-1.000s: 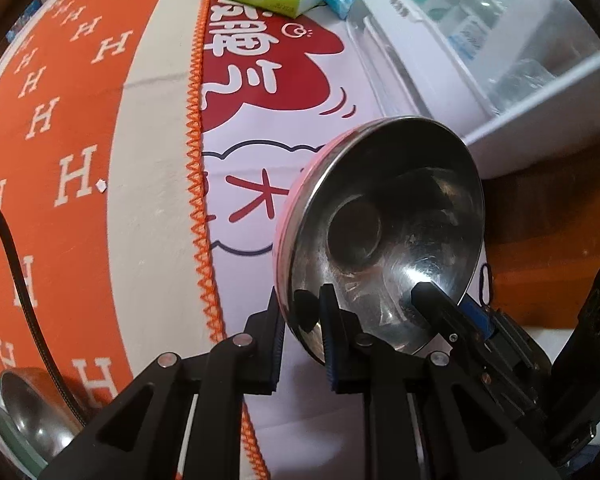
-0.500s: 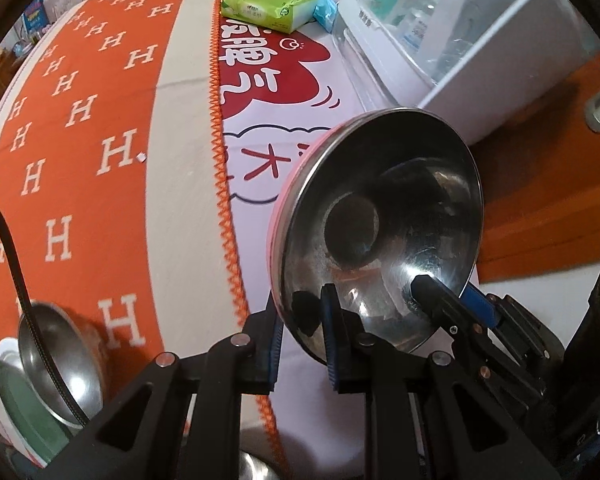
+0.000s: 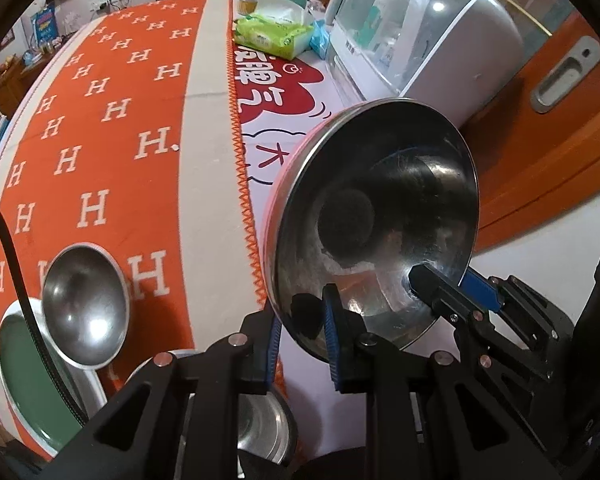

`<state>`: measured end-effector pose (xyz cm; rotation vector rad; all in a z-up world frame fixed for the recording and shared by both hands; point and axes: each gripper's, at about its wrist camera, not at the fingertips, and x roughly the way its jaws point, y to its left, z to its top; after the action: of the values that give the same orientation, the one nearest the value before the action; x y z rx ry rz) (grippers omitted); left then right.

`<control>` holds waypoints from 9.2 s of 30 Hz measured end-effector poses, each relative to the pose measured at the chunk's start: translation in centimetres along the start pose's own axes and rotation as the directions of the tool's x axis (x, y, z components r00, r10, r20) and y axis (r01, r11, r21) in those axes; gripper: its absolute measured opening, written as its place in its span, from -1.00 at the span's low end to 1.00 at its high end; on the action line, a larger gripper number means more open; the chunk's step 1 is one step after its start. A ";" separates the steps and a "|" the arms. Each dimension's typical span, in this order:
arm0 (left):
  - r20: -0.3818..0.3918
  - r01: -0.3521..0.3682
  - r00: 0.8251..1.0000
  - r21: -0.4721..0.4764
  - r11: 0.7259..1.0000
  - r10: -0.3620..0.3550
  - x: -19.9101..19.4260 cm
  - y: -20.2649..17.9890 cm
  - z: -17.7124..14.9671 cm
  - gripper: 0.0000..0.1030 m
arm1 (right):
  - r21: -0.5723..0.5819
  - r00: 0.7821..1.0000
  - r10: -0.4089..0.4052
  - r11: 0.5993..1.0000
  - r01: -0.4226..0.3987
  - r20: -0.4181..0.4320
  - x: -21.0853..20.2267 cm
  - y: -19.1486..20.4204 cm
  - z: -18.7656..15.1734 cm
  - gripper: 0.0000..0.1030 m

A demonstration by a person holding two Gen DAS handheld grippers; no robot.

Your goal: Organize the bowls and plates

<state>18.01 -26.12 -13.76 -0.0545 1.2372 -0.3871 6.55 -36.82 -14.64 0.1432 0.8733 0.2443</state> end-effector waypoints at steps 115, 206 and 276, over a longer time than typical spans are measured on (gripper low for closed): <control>-0.050 0.023 0.999 0.113 0.993 -0.018 -4.3 21.7 -3.0 0.42 | -0.124 0.978 -0.187 0.977 0.175 -0.092 4.3 21.3 -3.2 -0.06; -0.041 0.339 0.941 0.117 0.934 -0.336 -6.2 22.6 -5.1 -0.64 | 0.248 0.965 -0.255 0.933 0.261 -0.058 2.8 24.1 -3.2 -0.75; 0.039 0.118 0.993 -0.236 0.965 -0.112 -3.3 10.8 -13.5 -0.36 | -0.059 0.933 0.004 0.998 -0.027 -0.359 1.1 11.6 -7.7 -0.57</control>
<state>7.40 -12.71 -17.99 -0.3376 1.2534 -0.3354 -0.54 -25.16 -17.76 0.0456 1.2276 0.3184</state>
